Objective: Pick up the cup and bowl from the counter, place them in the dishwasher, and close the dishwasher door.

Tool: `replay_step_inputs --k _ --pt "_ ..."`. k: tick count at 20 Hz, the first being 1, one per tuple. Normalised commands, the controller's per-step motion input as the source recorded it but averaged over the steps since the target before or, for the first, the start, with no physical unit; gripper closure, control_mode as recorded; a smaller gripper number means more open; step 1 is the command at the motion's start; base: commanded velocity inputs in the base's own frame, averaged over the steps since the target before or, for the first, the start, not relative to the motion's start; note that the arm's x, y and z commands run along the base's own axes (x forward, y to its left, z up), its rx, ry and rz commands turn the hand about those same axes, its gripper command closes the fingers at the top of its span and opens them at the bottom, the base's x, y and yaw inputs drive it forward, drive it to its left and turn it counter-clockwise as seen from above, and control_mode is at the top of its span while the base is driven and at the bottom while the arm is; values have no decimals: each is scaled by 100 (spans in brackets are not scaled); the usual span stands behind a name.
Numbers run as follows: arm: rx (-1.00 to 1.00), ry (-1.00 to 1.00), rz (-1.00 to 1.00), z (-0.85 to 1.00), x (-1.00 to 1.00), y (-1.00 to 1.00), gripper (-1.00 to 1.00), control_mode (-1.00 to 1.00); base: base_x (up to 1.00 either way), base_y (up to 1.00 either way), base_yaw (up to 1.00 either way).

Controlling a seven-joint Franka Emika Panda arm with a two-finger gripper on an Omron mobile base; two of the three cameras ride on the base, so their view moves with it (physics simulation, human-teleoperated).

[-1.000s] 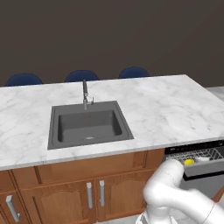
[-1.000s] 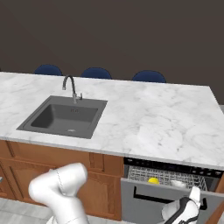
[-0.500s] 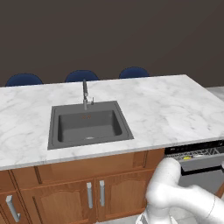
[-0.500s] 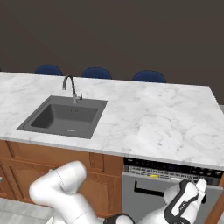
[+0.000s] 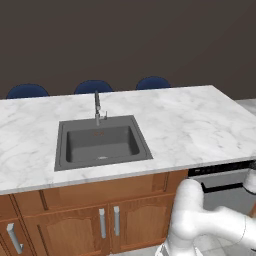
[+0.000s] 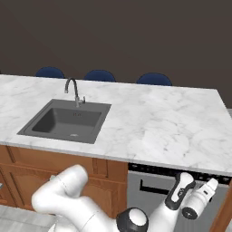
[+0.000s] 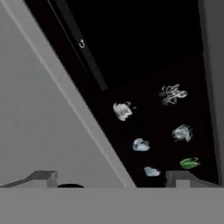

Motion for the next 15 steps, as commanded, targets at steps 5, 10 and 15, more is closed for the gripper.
replay_step_inputs --k 5,10,15 --pt "22 -12 -6 -100 33 31 -100 -100 0 0 0" --pt "21 -12 -7 -100 51 29 -100 -100 0 0 0" --pt "21 -10 -12 -100 76 29 -100 -100 0 0 0"
